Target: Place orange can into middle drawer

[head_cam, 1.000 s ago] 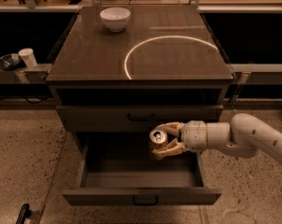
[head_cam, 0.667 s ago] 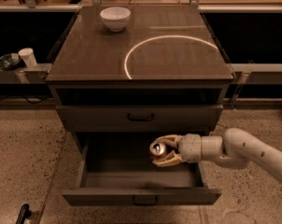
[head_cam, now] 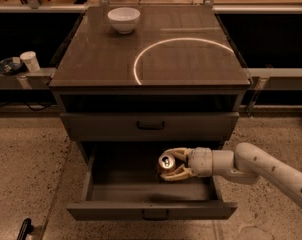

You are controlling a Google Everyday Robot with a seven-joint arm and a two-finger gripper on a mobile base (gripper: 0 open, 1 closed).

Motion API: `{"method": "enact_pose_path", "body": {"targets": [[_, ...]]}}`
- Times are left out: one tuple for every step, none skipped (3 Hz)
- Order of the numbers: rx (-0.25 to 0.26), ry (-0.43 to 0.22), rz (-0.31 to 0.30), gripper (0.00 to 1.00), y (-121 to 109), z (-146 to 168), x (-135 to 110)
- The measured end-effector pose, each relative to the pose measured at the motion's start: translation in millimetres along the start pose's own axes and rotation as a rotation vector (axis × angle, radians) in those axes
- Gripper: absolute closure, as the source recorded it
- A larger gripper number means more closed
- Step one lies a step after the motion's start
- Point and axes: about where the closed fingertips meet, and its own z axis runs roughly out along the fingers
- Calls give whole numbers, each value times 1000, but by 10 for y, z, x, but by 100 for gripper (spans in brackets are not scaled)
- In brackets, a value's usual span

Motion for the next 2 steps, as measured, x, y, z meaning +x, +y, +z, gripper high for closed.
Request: {"method": "enact_pose_path", "body": {"targets": [[-58,35,49,100,174,438,348],[-24,149,118,100,162,835,820]]}}
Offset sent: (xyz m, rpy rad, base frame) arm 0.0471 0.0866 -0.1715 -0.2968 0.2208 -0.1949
